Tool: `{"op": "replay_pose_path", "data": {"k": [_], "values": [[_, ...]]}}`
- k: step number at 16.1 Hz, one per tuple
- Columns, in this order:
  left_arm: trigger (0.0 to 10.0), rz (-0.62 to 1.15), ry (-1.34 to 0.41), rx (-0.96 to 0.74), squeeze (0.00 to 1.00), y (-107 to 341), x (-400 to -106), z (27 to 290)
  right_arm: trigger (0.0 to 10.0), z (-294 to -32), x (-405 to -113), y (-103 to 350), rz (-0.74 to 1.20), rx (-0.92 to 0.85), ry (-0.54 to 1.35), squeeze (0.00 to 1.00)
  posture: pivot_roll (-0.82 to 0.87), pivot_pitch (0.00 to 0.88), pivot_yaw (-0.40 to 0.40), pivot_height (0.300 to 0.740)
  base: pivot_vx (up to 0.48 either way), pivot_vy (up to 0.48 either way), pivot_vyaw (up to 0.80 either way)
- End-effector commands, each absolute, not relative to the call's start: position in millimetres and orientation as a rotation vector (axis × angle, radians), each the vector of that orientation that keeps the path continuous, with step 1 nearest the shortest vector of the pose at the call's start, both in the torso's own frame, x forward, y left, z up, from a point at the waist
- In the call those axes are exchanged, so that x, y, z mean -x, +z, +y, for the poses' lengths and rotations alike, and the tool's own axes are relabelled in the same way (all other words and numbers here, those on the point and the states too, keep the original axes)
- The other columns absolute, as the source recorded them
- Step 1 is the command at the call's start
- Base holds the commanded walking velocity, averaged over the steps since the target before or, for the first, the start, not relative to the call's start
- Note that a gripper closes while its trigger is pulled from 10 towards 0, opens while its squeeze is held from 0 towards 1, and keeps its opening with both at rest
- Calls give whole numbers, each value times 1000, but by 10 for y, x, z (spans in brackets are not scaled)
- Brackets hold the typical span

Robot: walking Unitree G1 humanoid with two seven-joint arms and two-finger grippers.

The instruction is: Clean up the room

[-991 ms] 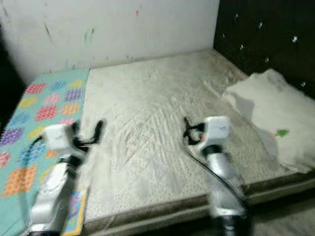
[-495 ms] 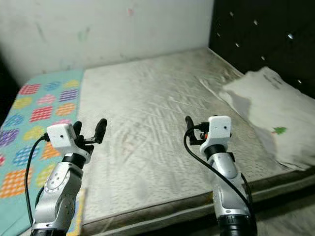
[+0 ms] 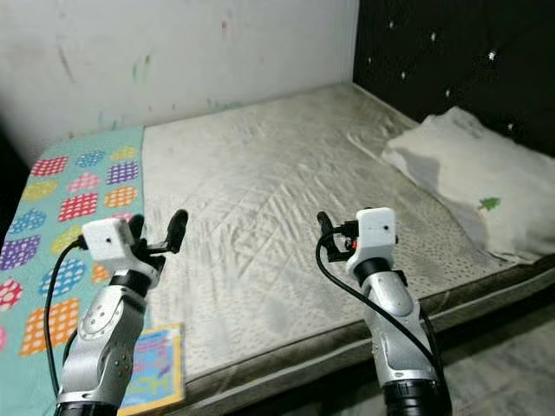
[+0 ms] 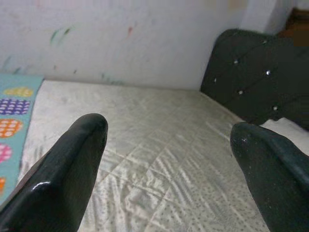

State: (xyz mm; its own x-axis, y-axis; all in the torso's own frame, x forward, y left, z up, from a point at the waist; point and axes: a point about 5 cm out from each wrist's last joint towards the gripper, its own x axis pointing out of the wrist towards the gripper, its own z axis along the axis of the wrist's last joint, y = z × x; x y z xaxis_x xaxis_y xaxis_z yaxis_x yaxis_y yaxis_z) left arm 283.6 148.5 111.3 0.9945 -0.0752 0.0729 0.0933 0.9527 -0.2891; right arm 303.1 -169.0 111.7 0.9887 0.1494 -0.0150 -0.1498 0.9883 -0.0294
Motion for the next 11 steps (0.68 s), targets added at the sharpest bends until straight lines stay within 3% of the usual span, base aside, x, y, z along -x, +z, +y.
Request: {"op": "replay_pose_path", "data": {"k": [1, 11], "values": [[10000, -54, -41, 274, 0, 1091, -2816, 1621, 10000, -1559, -3062, 1144, 10, 27, 190, 0, -213, 0, 91, 740, 0, 480, 0], [10000, -43, -12, 255, 0, 1072, -2806, 1668, 10000, -1503, -3020, 1088, 39, 18, 247, 0, -210, 0, 95, 740, 0, 478, 0]]}}
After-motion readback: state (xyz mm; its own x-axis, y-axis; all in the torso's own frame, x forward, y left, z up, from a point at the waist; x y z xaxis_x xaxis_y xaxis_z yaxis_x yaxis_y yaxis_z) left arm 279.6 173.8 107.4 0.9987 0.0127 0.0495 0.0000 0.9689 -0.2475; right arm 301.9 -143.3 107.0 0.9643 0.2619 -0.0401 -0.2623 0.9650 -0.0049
